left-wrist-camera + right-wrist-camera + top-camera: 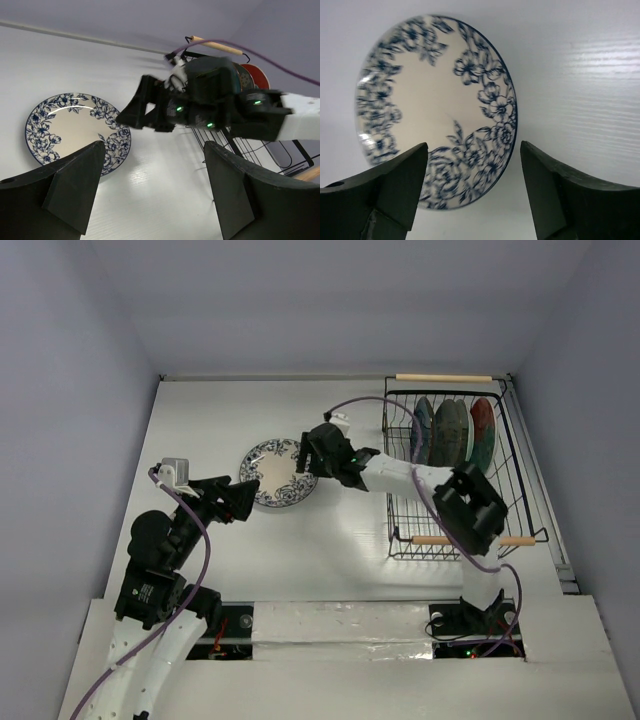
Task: Unload the plates from the dish rack
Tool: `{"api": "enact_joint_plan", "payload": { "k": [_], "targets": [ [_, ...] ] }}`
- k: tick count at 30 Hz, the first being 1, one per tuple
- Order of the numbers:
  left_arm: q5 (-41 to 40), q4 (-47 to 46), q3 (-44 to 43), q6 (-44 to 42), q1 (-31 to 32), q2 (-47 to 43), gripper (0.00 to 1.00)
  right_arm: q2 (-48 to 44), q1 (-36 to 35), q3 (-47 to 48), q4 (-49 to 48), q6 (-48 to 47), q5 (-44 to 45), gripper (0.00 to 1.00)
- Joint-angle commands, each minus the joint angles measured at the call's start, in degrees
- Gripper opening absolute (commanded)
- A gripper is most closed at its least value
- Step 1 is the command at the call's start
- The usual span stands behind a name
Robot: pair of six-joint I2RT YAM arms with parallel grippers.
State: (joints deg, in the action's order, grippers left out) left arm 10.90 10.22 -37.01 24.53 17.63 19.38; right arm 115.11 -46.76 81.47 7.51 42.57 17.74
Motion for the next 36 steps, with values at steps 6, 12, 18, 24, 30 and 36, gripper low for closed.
{"api": "enact_joint_plan", "payload": {
  "k": [6, 12, 18, 24, 30, 36],
  "targets": [
    [0.6, -1.9, -1.0, 0.1, 0.3, 0.6, 0.74, -27.0, 1.6, -1.8, 6.4, -12.1, 12.1, 0.00],
    [1.3, -2.1, -0.8, 0.0, 0.3, 0.6, 0.45, -39.3, 11.3, -6.8, 15.8, -17.5, 19.5, 0.03],
    [0.3, -1.8, -0.9, 0.1, -0.2, 0.6, 0.20, -41.0, 18.8, -8.3, 21.4, -21.6, 19.9, 0.56],
    [0.4, -1.6, -1.0, 0.1, -0.2, 0.6, 0.30, -34.5, 23.8, -6.2, 22.6, -24.3, 19.4, 0.58],
    [0.5, -1.8, -0.9, -0.1, -0.2, 0.2, 0.37, -24.8, 24.4, -0.8, 25.5, -26.1, 22.2, 0.51],
    [0.6, -1.8, -1.0, -0.1, -0.2, 0.0, 0.44, -22.5, 24.4, 2.1, 27.3, -26.7, 25.0, 0.25]
  ]
}}
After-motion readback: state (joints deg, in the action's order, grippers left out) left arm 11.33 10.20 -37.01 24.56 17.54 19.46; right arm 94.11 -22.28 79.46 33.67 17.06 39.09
